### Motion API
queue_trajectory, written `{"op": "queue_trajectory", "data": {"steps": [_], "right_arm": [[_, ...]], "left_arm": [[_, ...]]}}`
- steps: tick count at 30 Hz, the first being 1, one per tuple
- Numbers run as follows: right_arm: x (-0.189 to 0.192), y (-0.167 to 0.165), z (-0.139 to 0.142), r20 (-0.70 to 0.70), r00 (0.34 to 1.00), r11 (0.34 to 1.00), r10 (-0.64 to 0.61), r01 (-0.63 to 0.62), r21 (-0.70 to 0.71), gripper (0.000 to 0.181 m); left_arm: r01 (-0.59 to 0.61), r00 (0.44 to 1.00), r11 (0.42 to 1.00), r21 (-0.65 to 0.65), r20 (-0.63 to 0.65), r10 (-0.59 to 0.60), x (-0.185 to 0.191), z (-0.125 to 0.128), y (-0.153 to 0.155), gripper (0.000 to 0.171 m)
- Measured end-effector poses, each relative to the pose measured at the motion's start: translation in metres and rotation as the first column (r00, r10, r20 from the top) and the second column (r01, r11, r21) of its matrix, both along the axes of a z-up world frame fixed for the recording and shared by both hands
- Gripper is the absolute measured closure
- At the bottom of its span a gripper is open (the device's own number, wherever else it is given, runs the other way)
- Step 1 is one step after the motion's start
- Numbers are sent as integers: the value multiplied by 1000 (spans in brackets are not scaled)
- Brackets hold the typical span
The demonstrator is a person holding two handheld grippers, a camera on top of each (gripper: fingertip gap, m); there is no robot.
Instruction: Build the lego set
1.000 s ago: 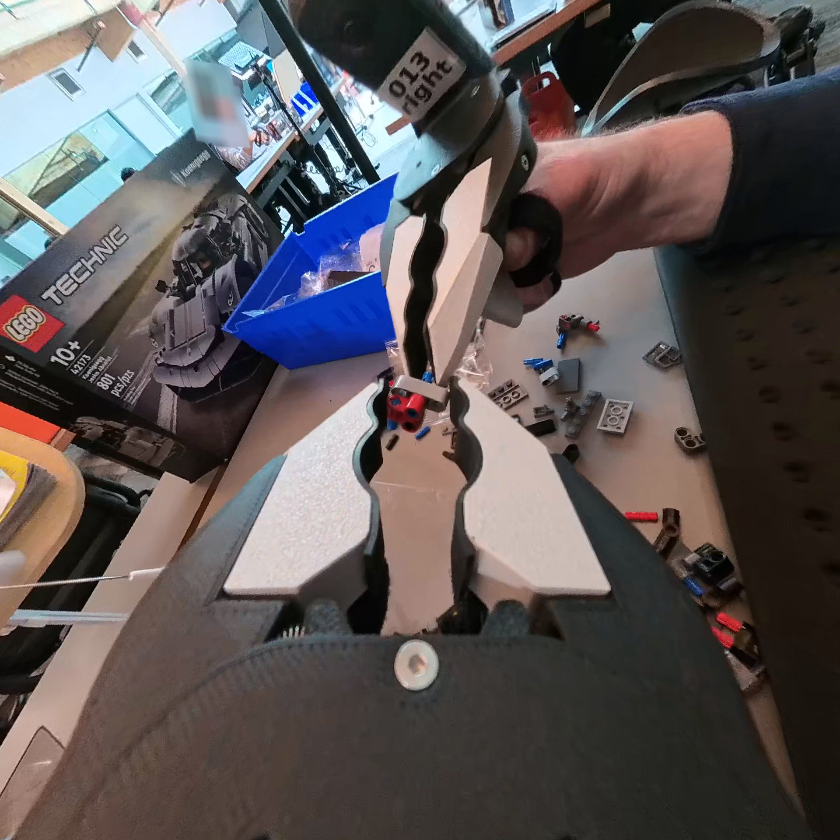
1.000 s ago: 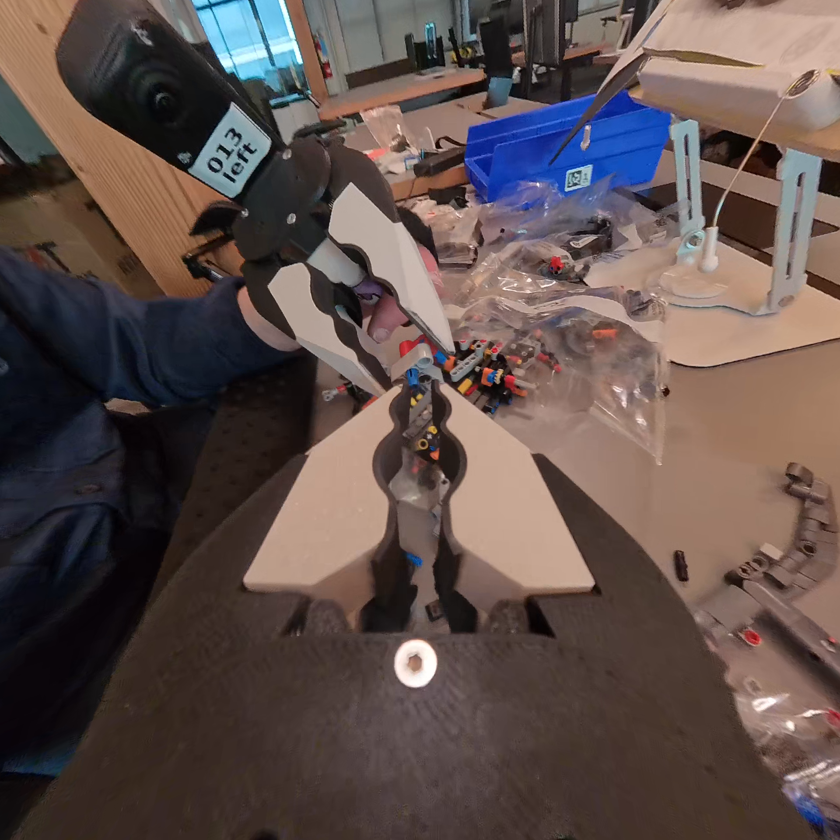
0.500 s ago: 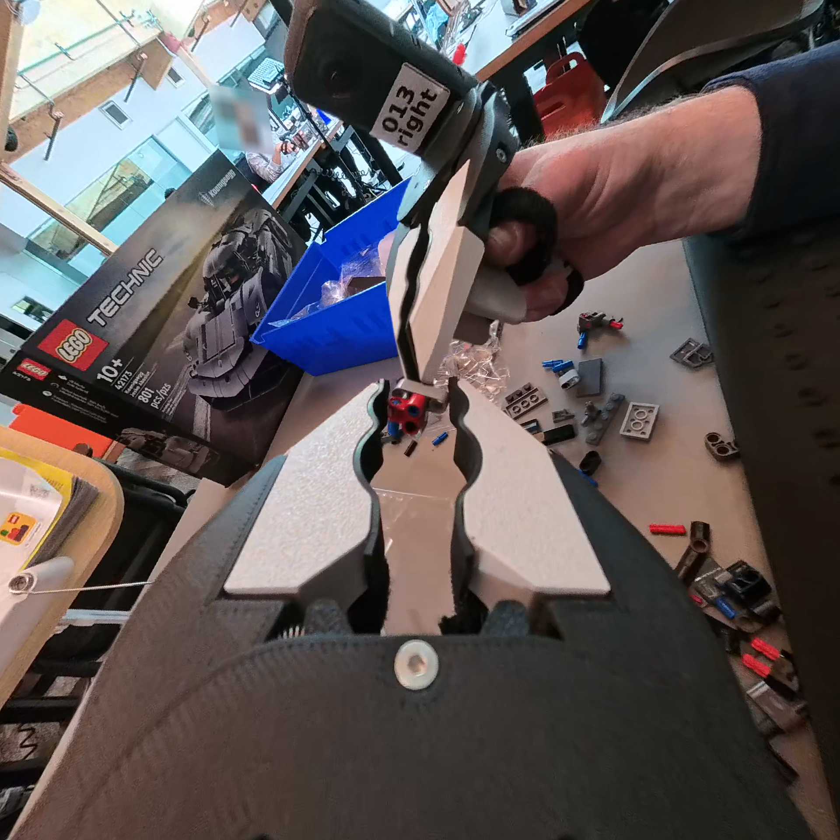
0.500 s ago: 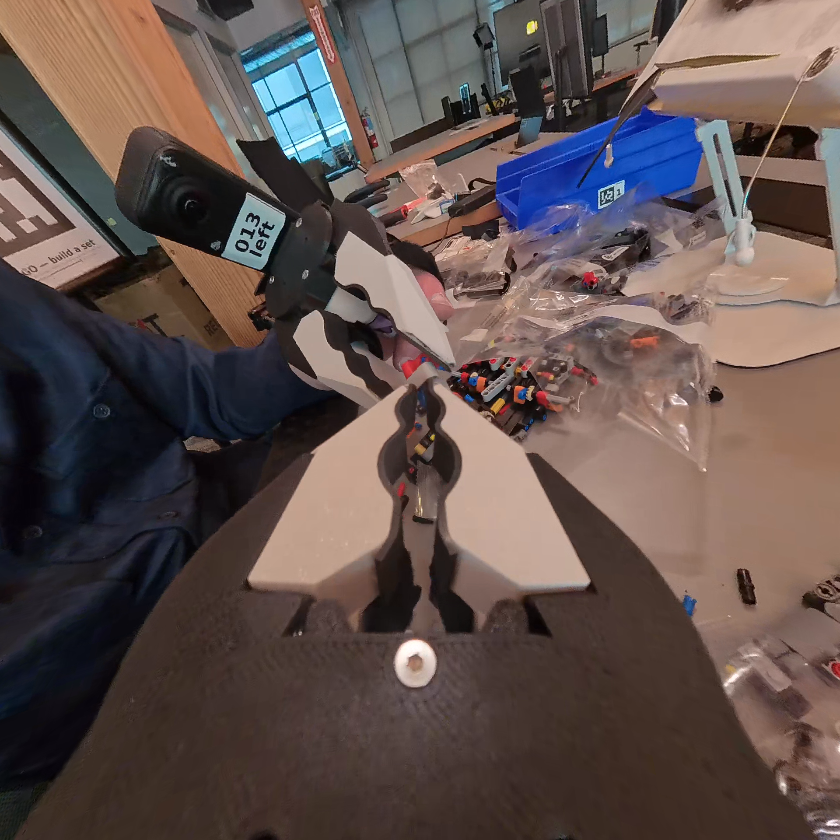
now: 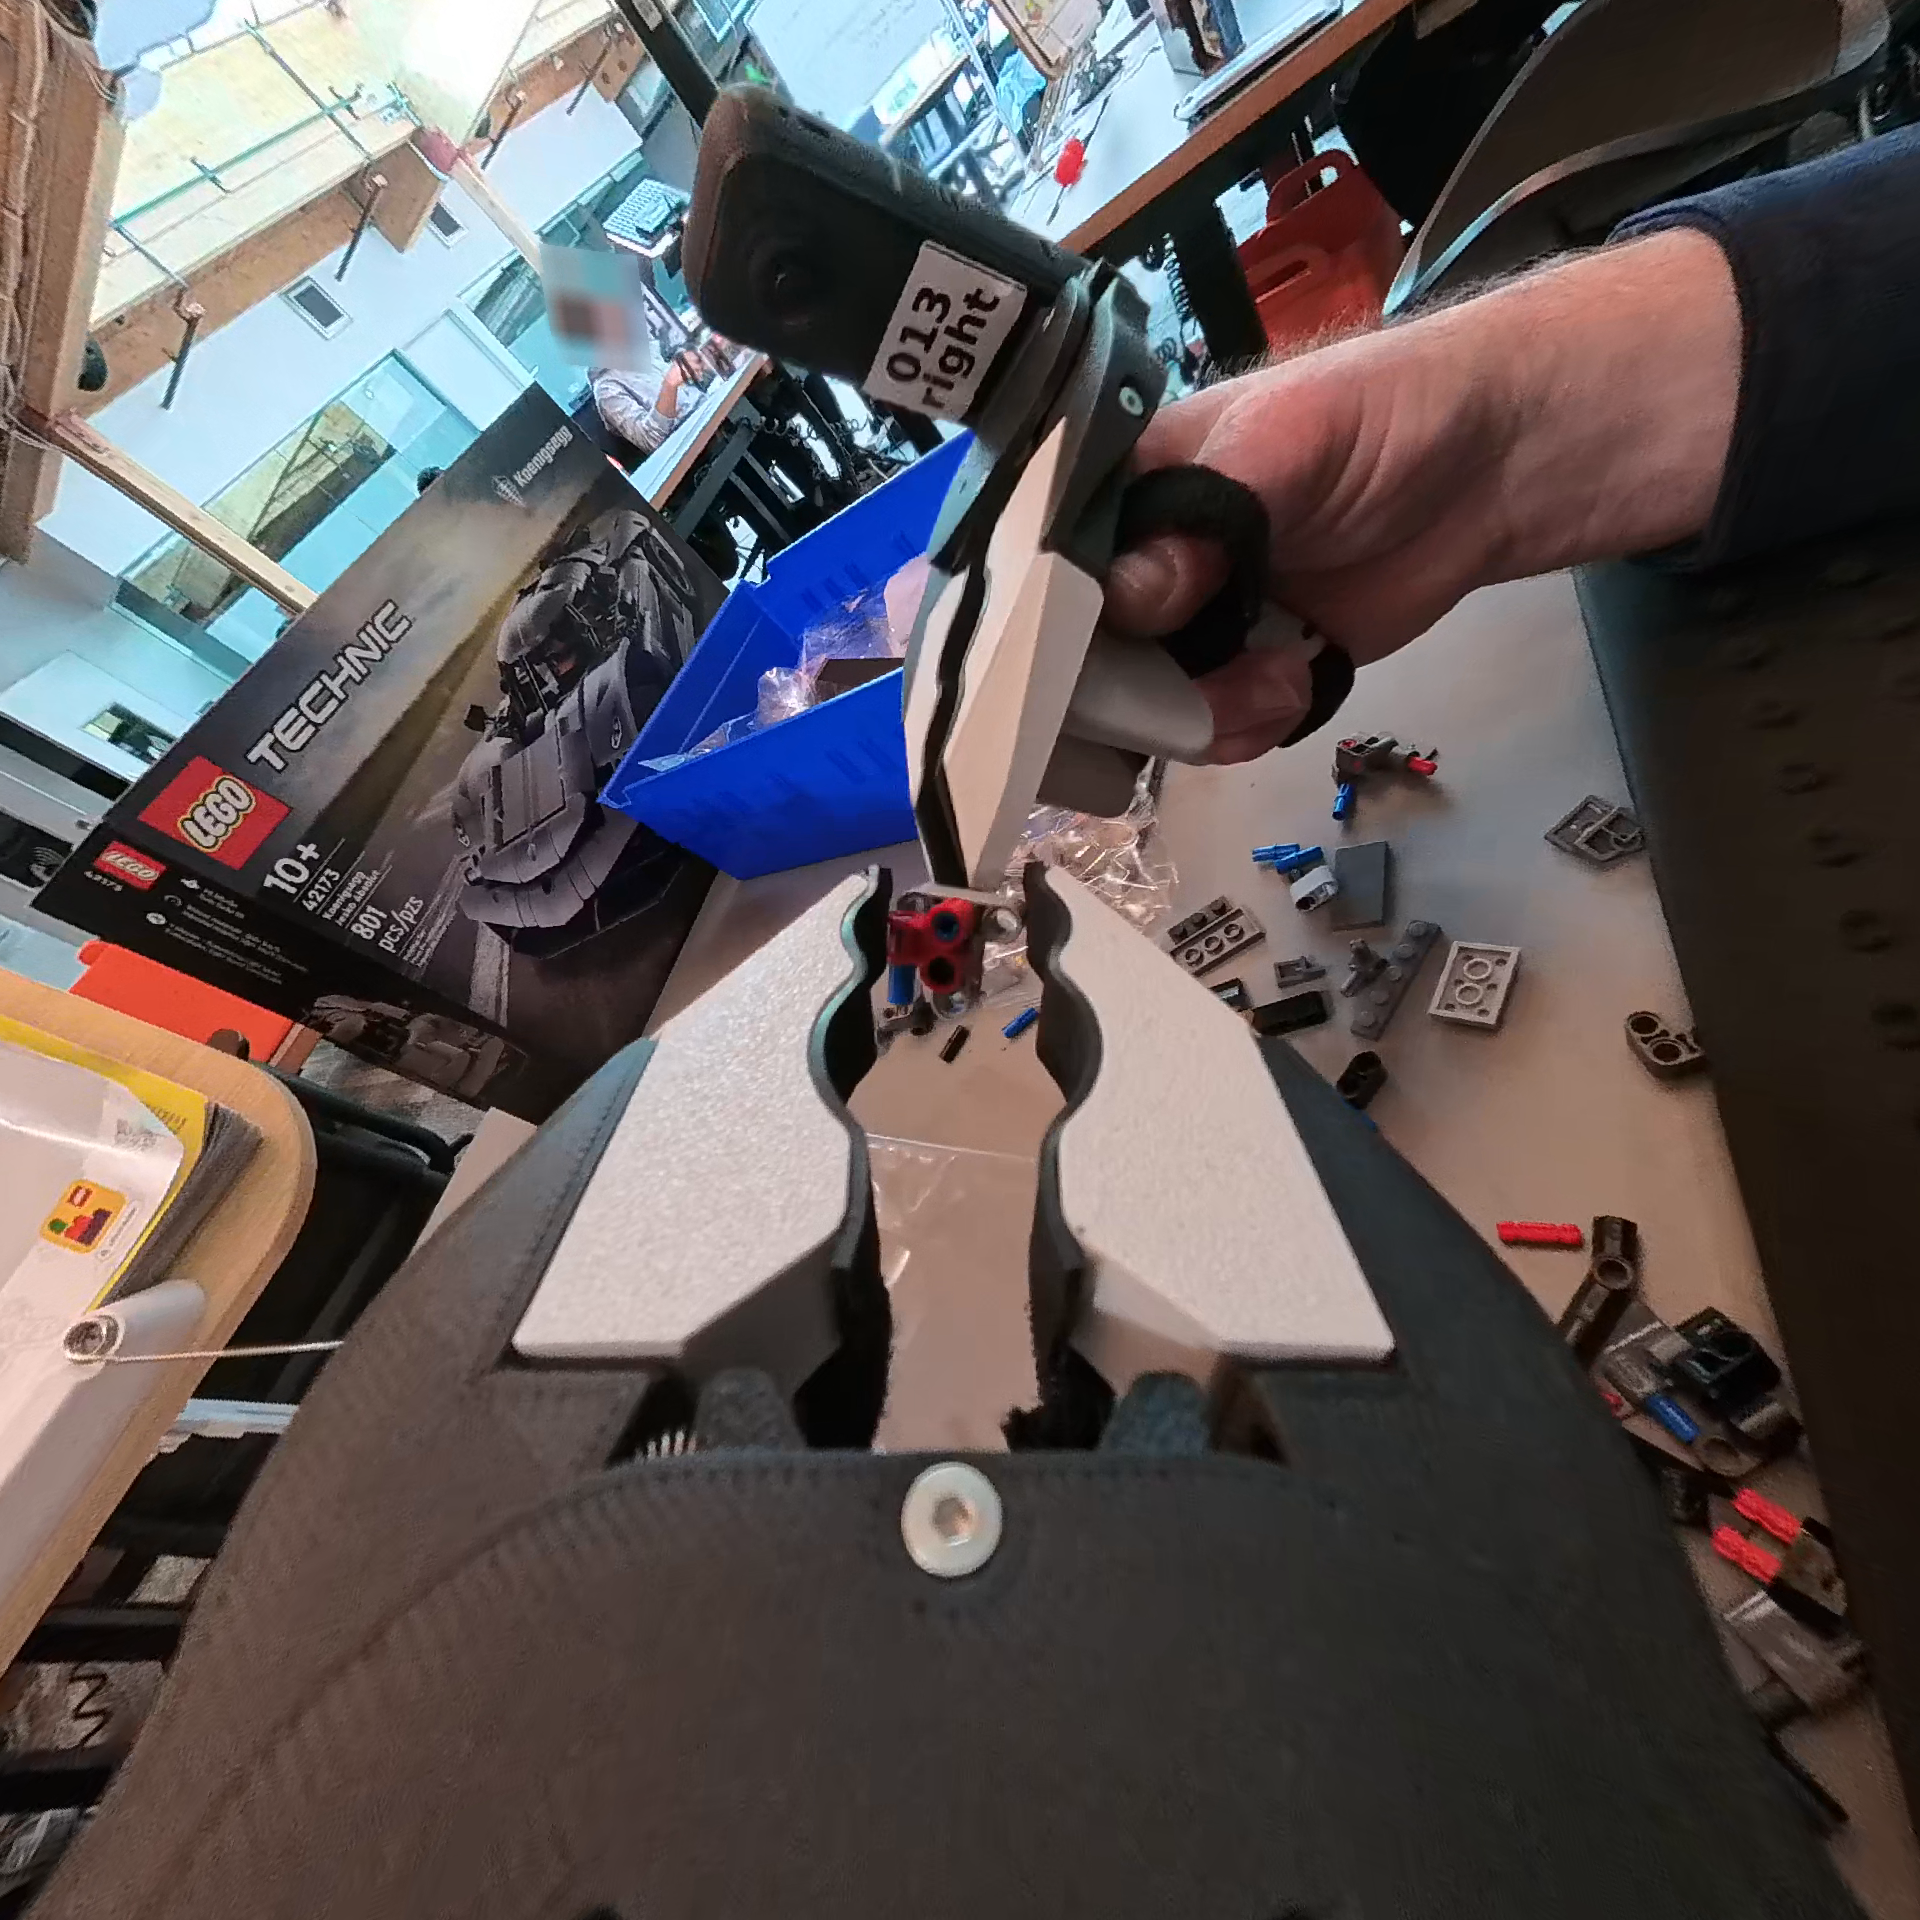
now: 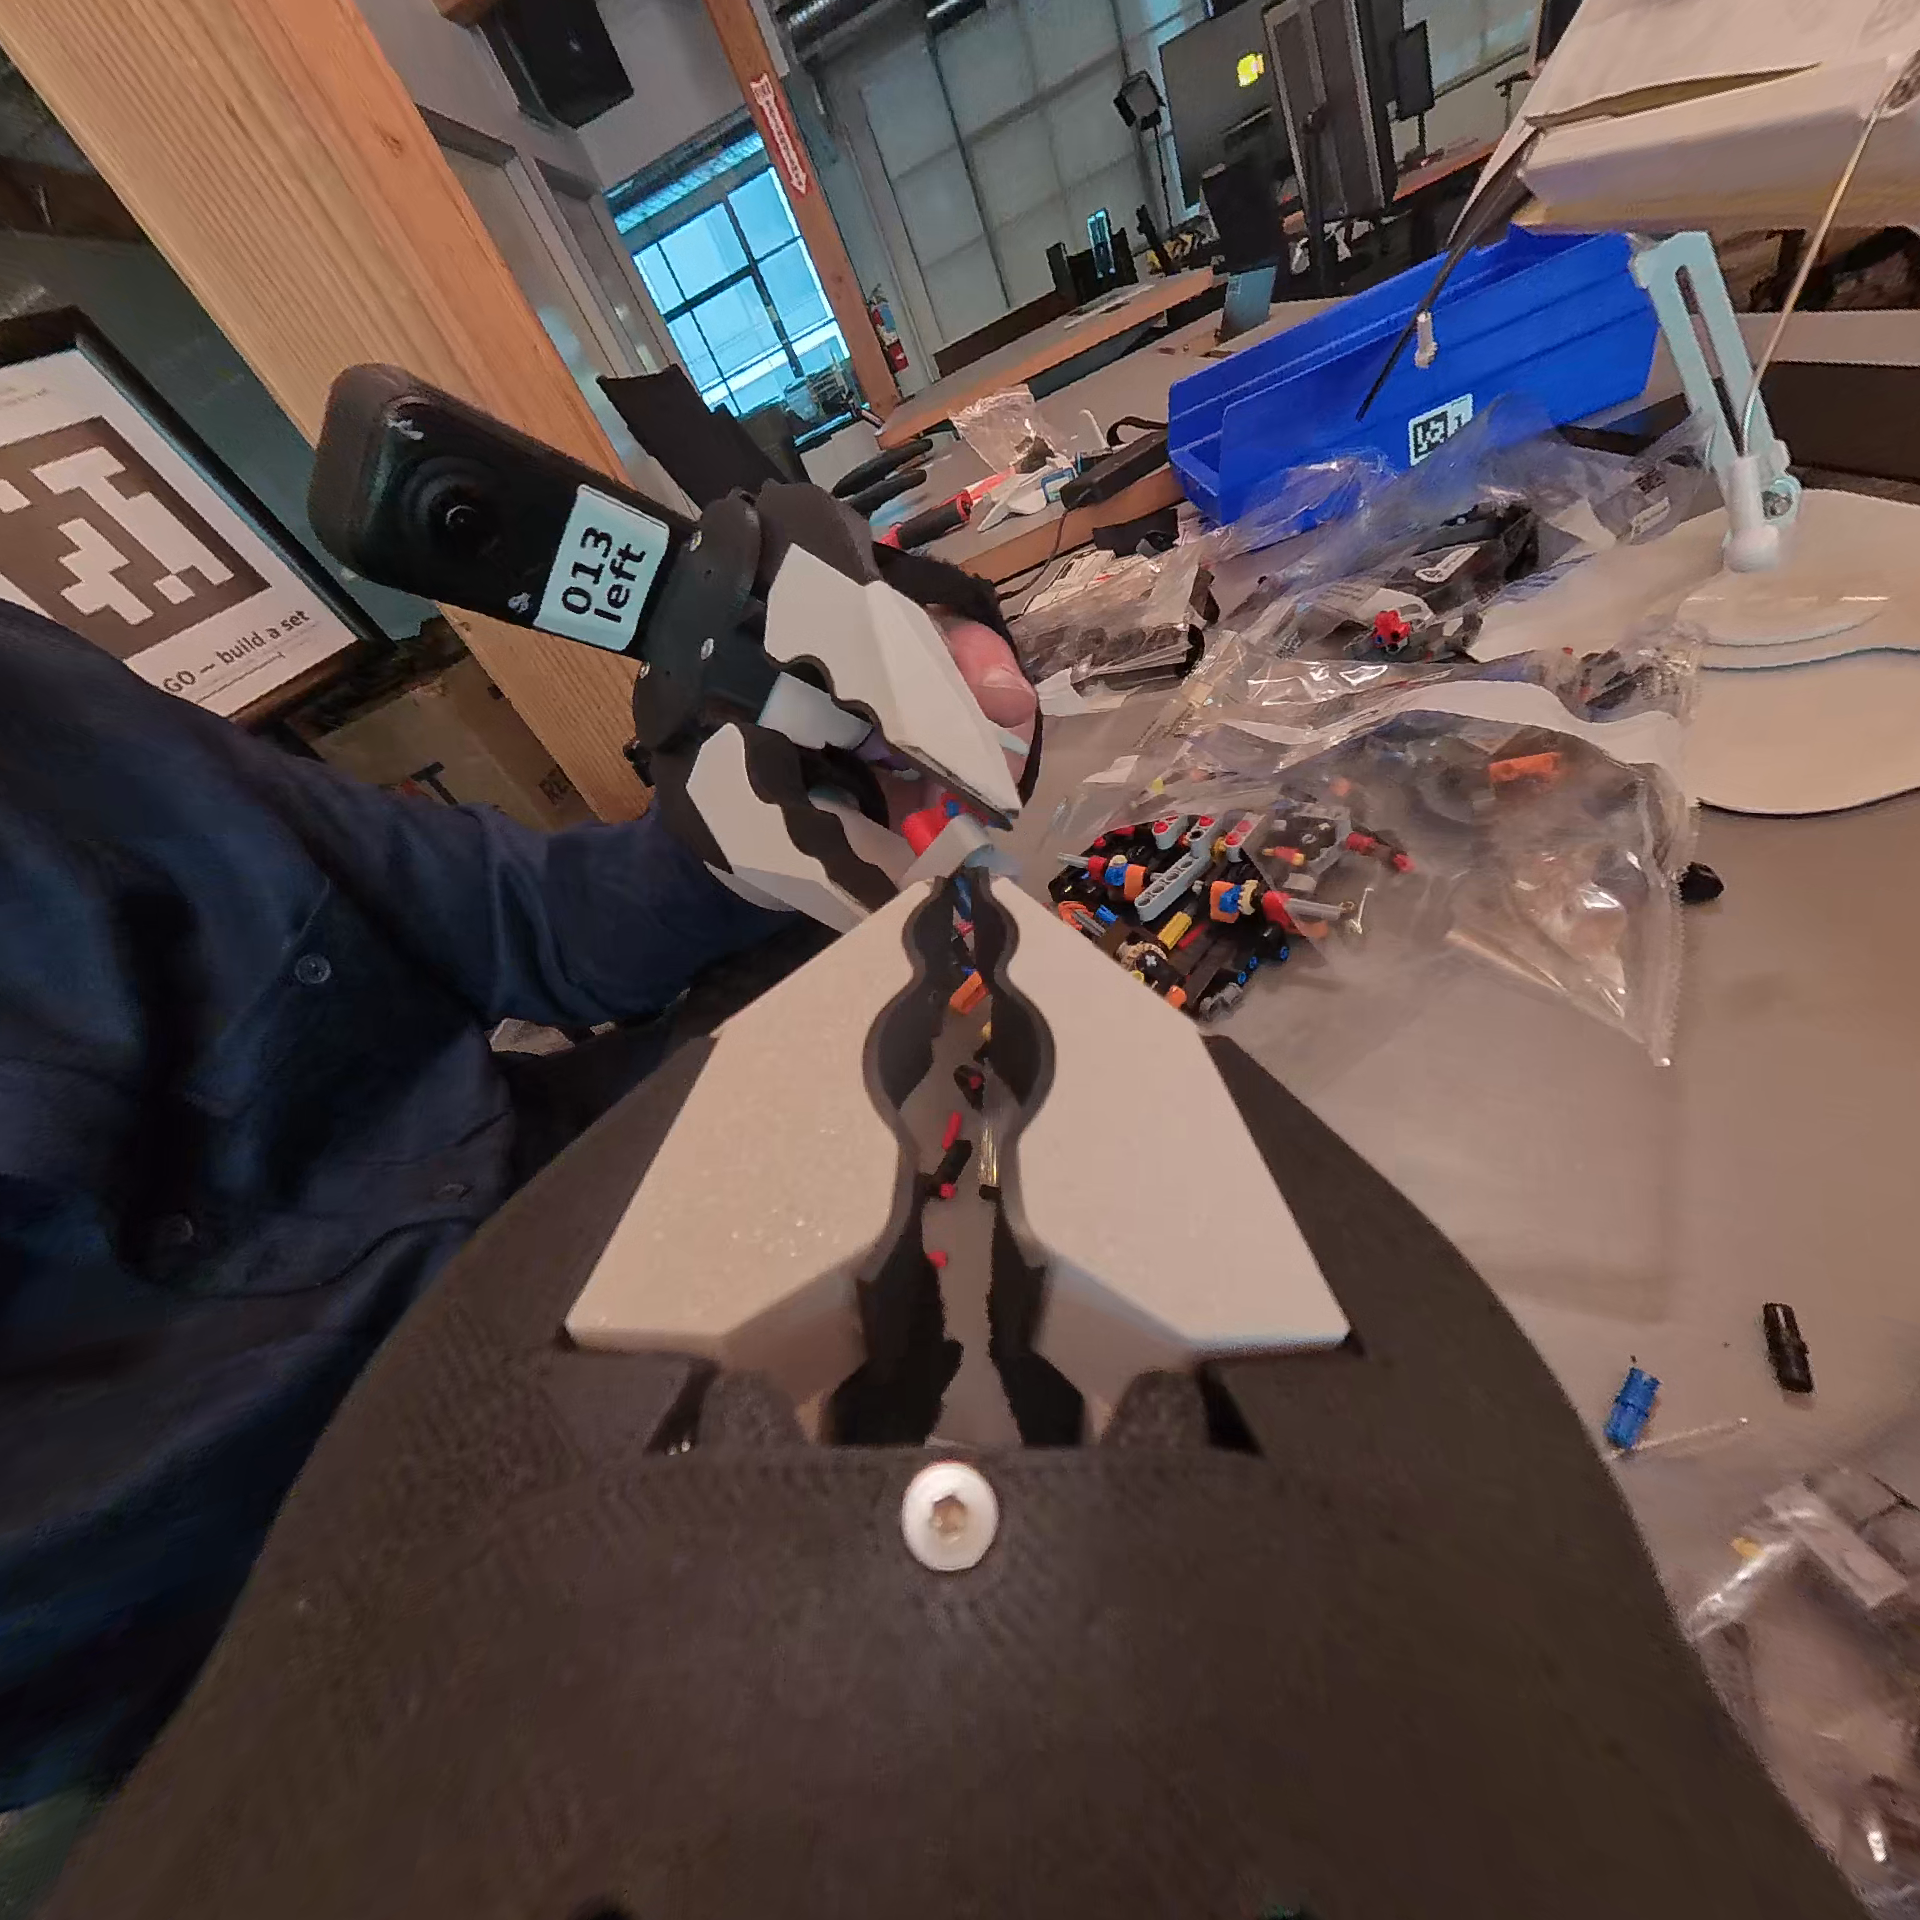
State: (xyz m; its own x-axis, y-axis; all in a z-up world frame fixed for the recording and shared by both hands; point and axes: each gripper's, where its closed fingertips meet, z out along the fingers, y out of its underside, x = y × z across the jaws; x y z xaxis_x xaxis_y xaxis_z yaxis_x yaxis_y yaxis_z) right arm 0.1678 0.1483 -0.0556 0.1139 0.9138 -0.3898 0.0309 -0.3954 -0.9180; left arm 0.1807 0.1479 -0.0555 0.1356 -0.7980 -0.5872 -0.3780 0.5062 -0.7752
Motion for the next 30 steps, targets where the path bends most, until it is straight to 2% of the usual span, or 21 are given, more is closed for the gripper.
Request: {"op": "queue_trajectory", "data": {"steps": [9, 19, 21, 26, 30], "right_arm": [[-1, -3, -2, 5, 1000, 1000, 23, -23, -14, 181], [2, -2, 5, 34, 999, 994, -39, 36, 104, 181], [0, 1, 3, 53, 997, 992, -65, 58, 116, 171], [1, 5, -5, 46, 998, 999, -36, 36, 10, 158], [-1, -8, 2, -76, 992, 989, 101, -108, -101, 156]], "left_arm": [[32, 999, 999, -7, 30, -31, 1, 5, -6, 149], [-2, 1000, 1000, 2, 13, 2, -1, 3, -1, 149], [-5, 1000, 1000, 18, -6, 6, 1, 0, -2, 149], [6, 1000, 1000, 16, 2, -6, 3, 1, -4, 149], [63, 997, 998, -10, 50, -62, 4, 9, -14, 149]]}}
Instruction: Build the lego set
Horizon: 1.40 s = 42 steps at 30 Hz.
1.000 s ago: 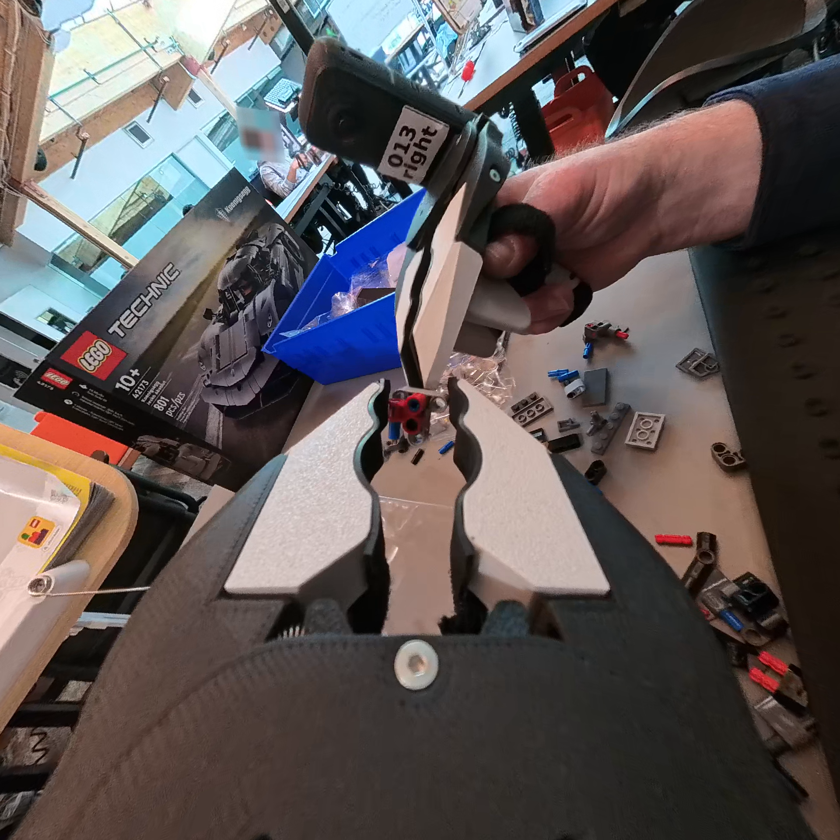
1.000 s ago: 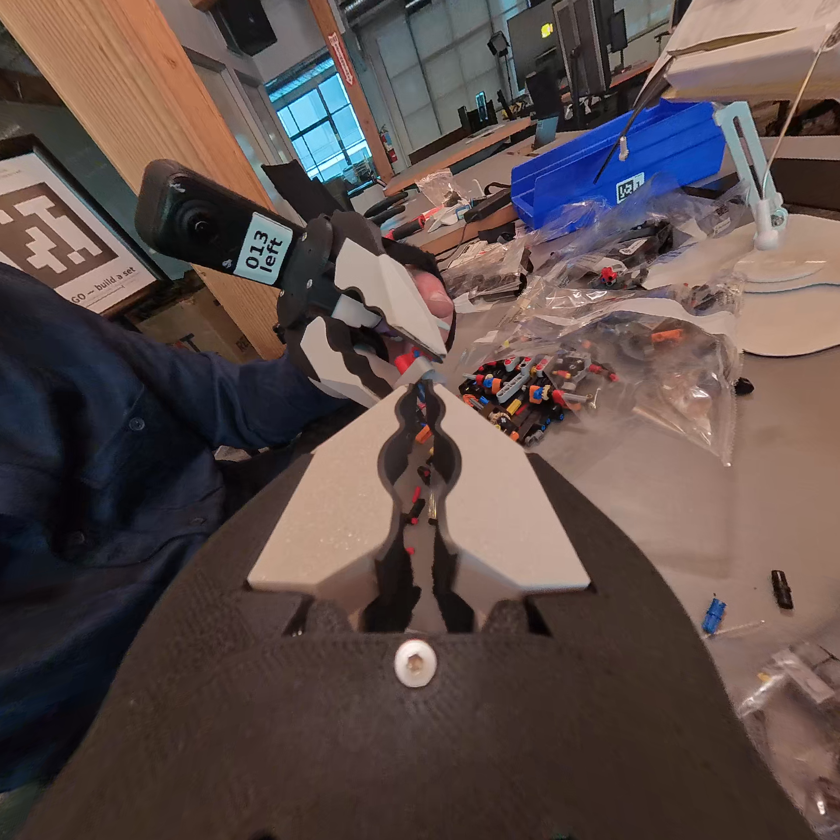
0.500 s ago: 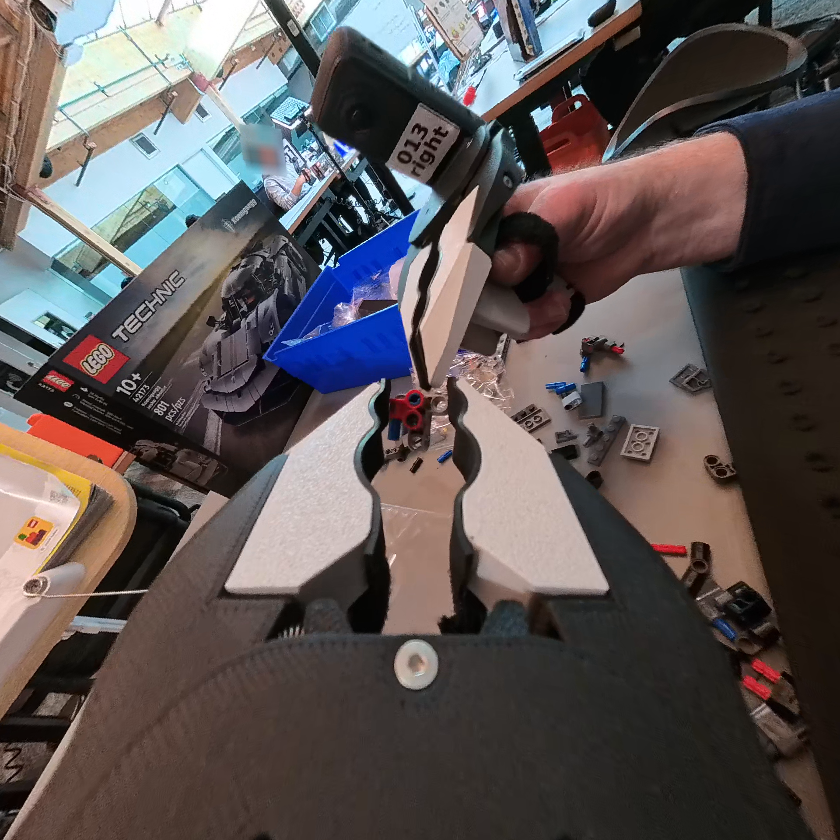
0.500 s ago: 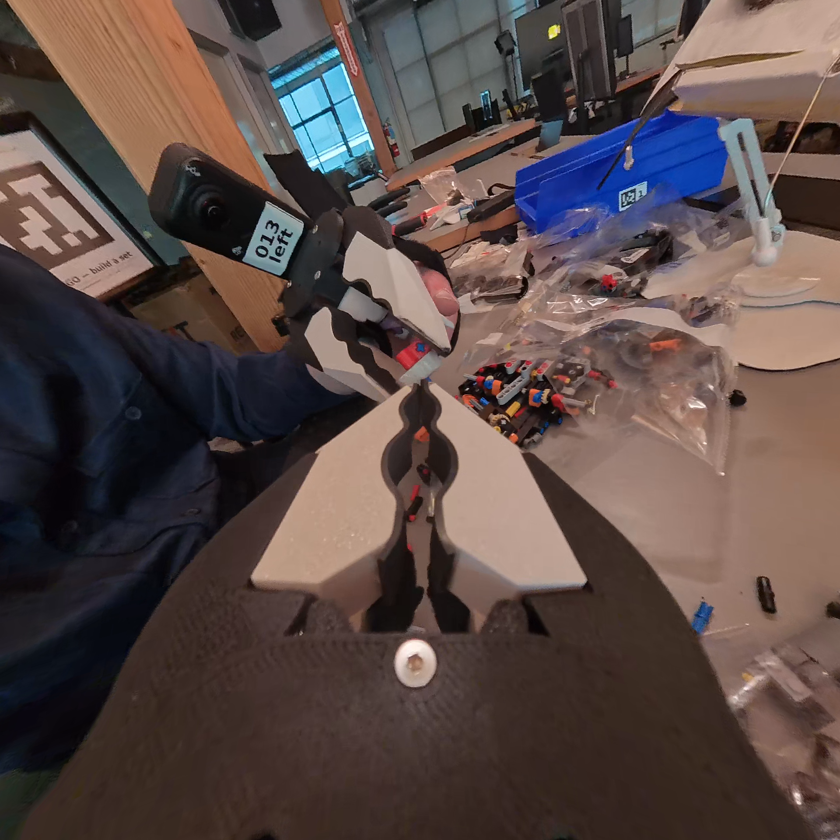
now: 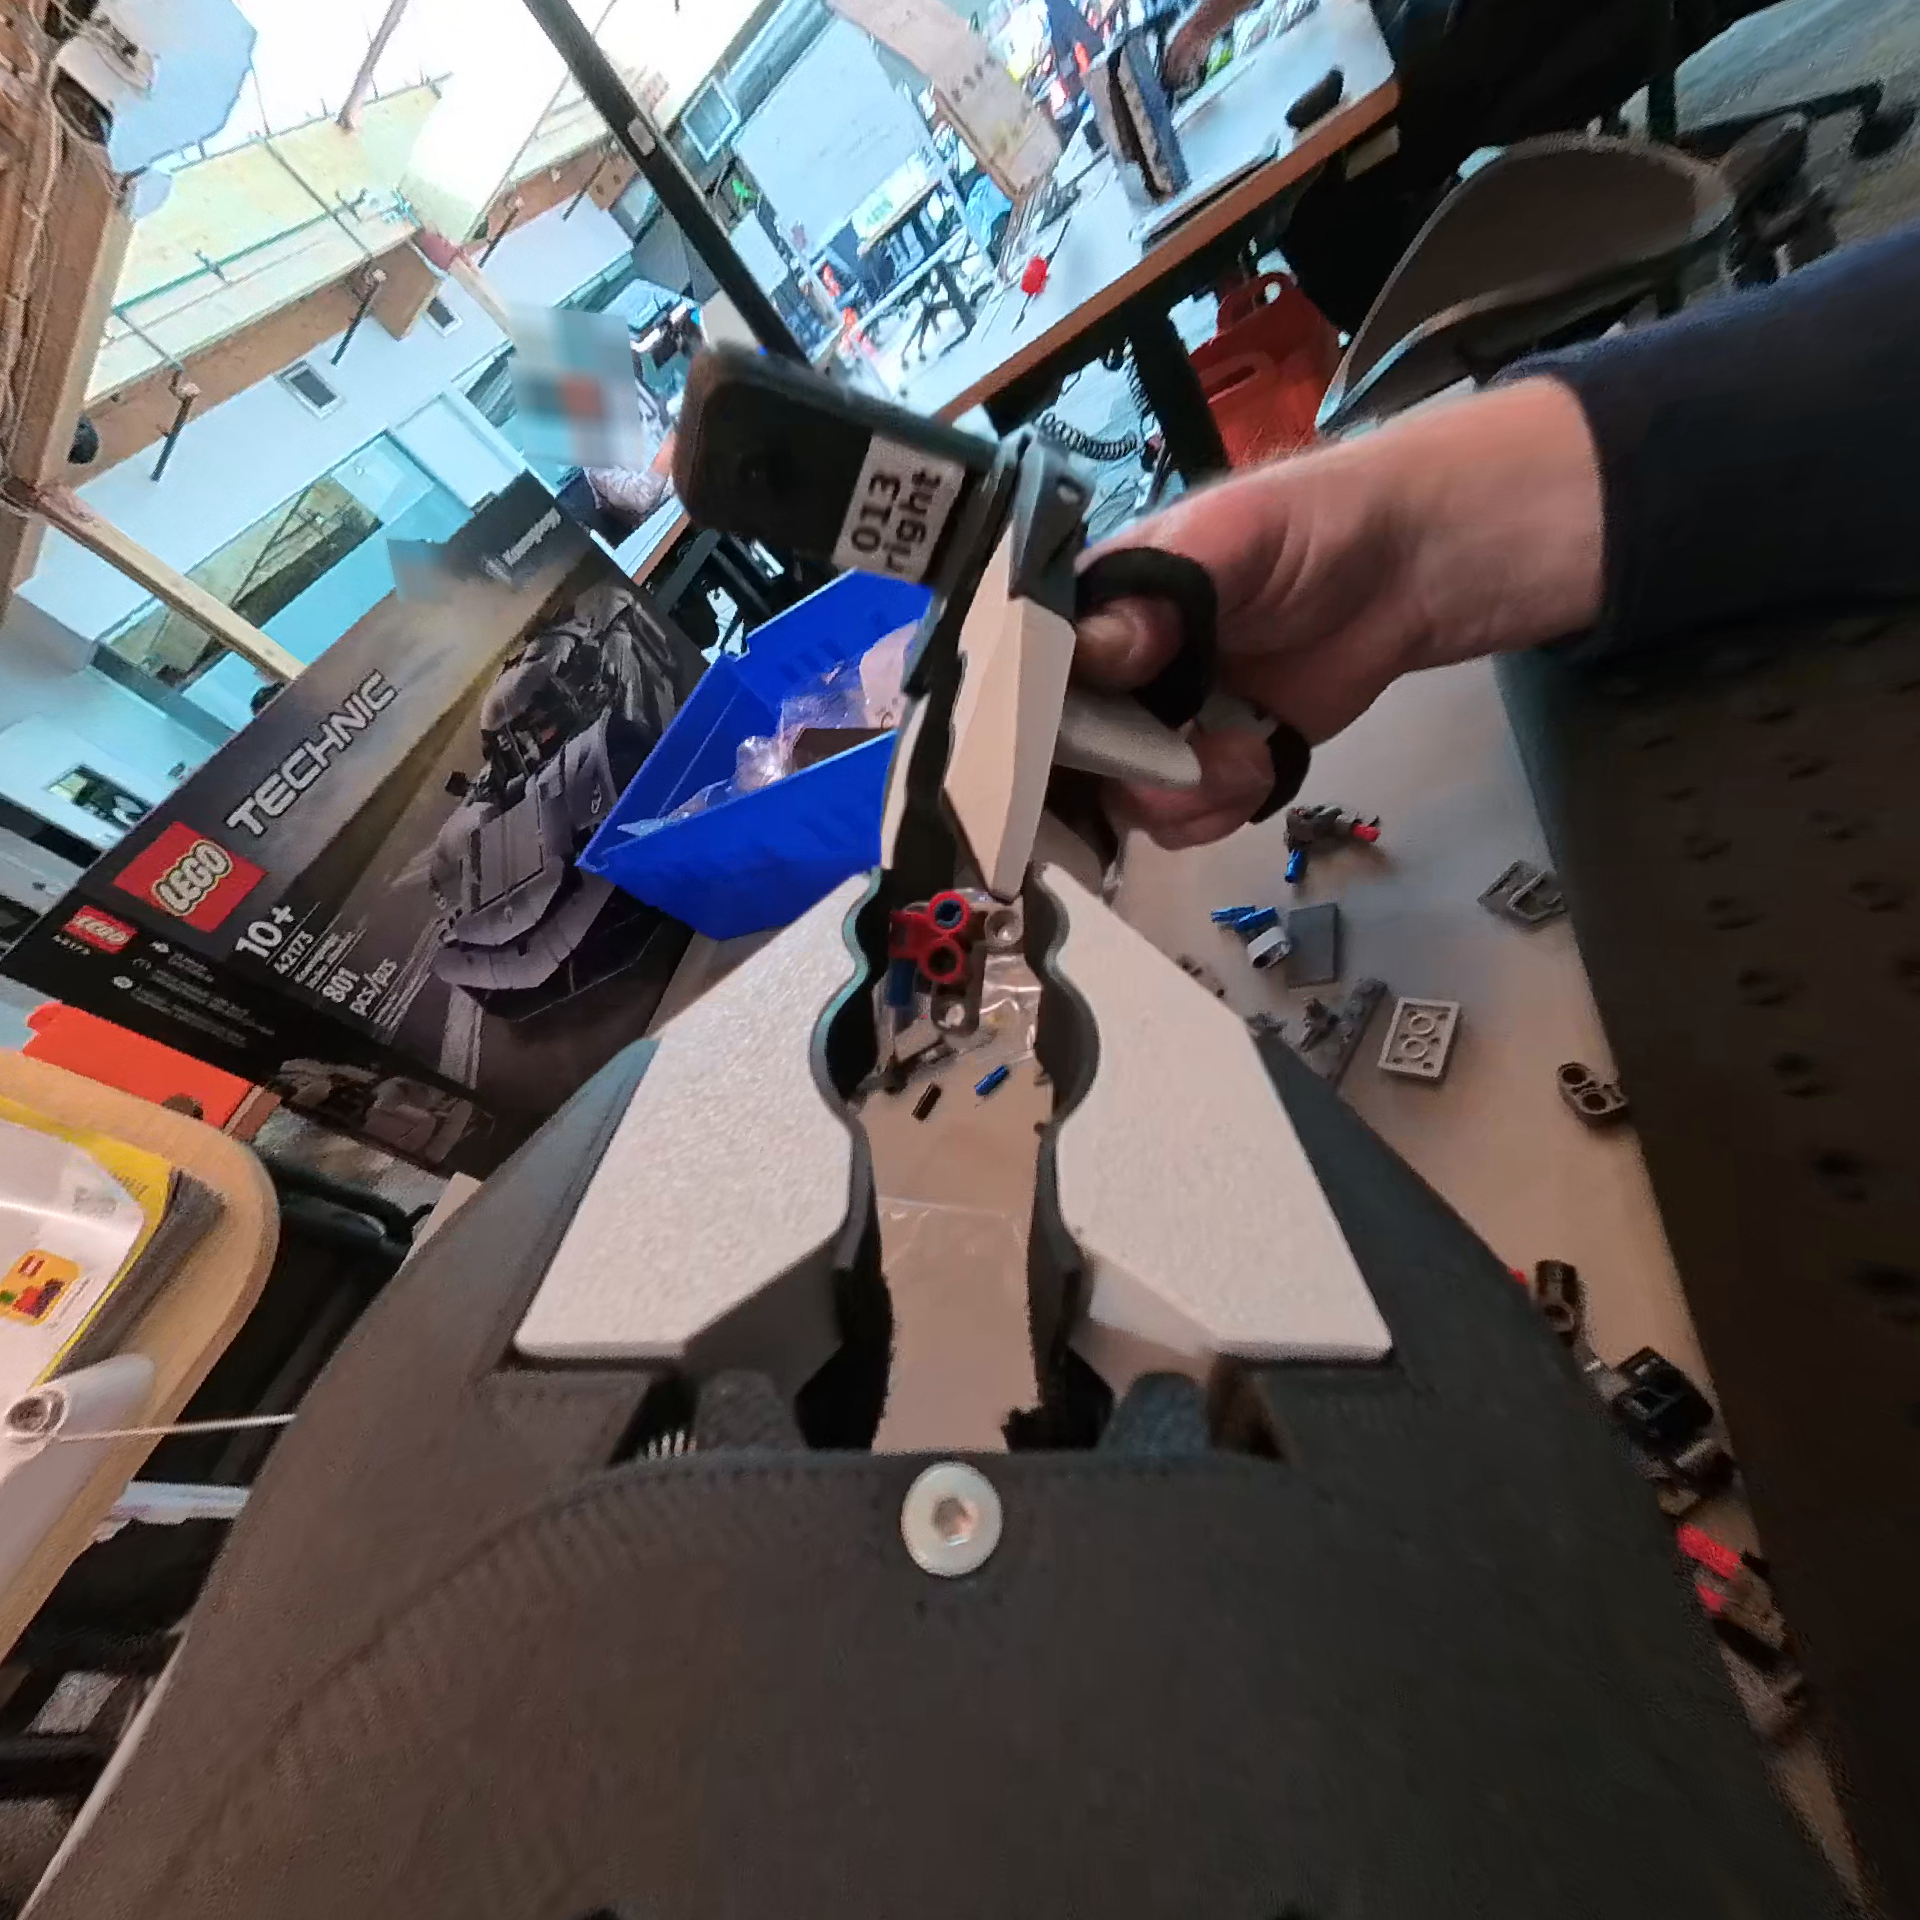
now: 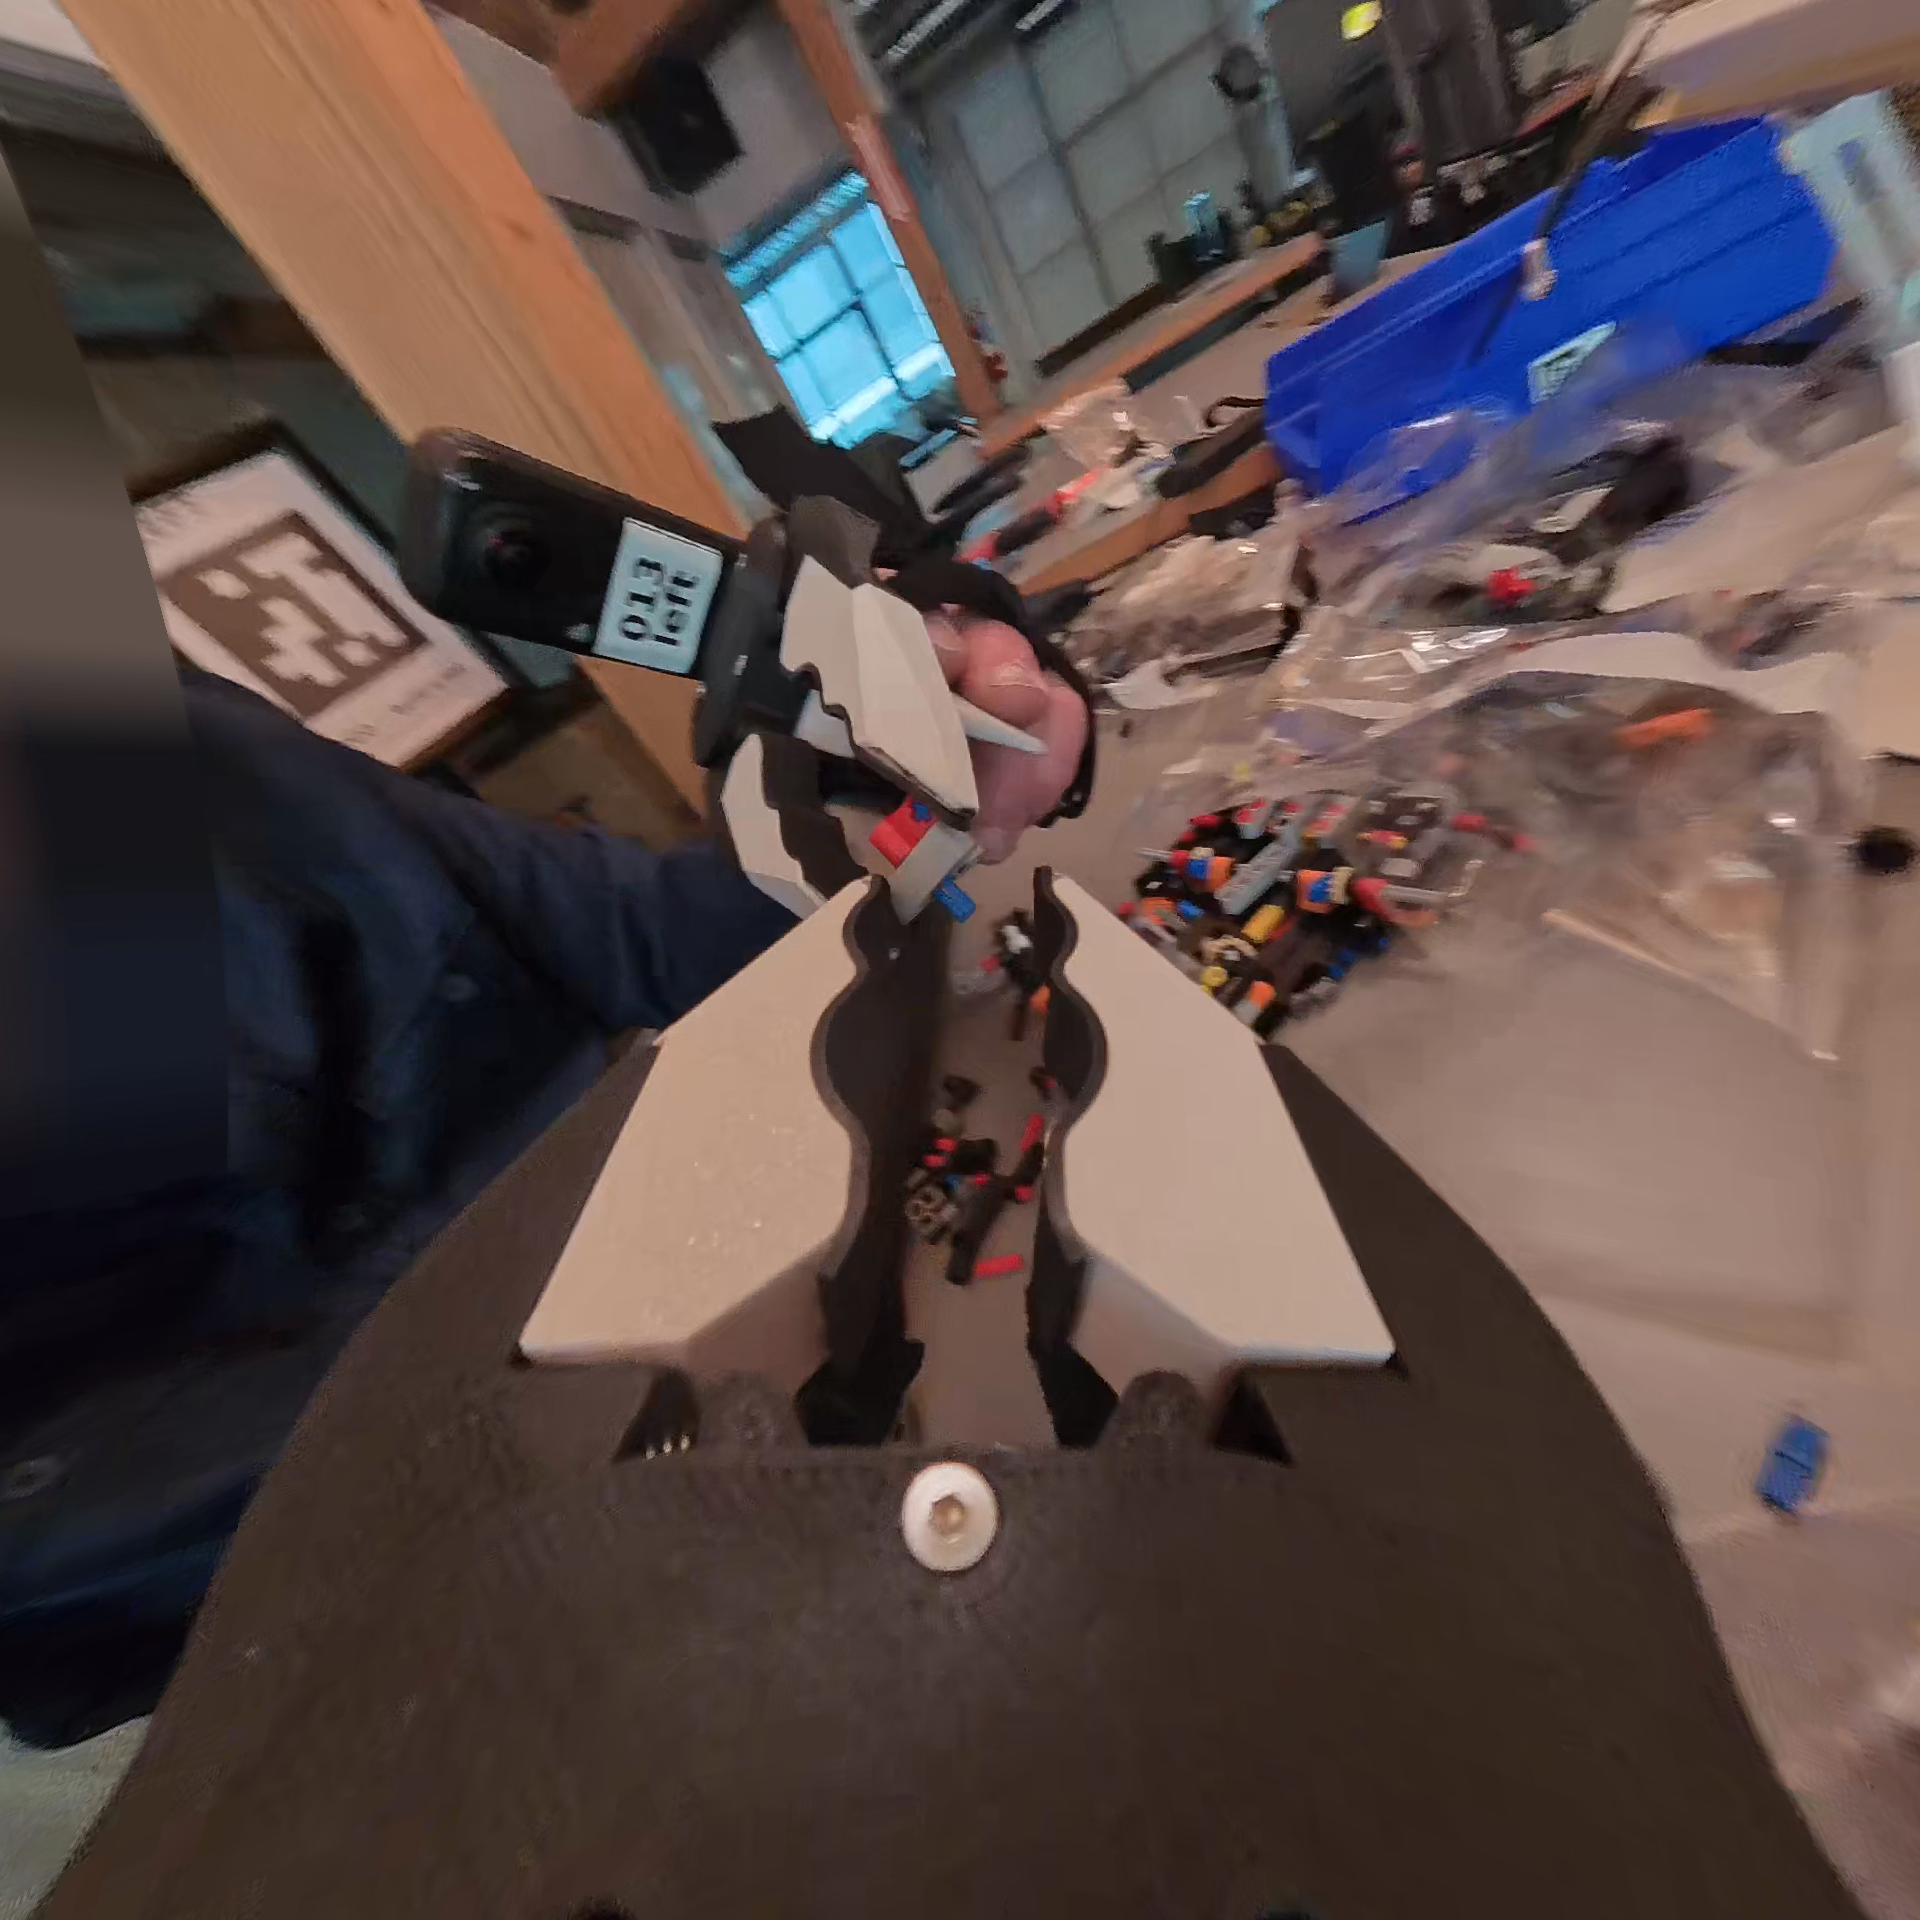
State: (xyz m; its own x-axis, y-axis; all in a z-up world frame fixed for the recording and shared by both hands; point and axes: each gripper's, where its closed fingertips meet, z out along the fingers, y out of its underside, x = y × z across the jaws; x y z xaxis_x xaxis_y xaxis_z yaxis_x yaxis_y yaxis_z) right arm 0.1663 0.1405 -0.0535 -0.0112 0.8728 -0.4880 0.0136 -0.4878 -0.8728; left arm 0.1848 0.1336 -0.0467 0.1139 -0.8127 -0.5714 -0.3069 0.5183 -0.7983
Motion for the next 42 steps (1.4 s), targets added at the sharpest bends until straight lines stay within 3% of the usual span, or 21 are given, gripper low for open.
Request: {"op": "queue_trajectory", "data": {"steps": [6, 19, 28, 34, 42], "right_arm": [[-2, -15, 11, -92, 989, 993, 113, -115, -20, 169], [3, -19, 19, -48, 997, 987, 57, -49, 150, 181], [5, -12, 16, -10, 1000, 985, 1, 1, 170, 181], [5, -9, 9, 22, 1000, 990, -9, 6, 144, 181], [6, -5, 5, 69, 996, 981, -60, 46, 188, 181]], "left_arm": [[31, 999, 1000, 0, 29, -31, 0, 6, -8, 149], [72, 995, 997, -41, 78, -68, -2, 14, -12, 154], [9, 1000, 999, 40, -18, -8, -3, 2, -4, 147], [-41, 995, 990, 133, -88, 53, -3, -8, 2, 150], [-82, 988, 984, 160, -118, 102, -4, -11, 7, 150]]}}
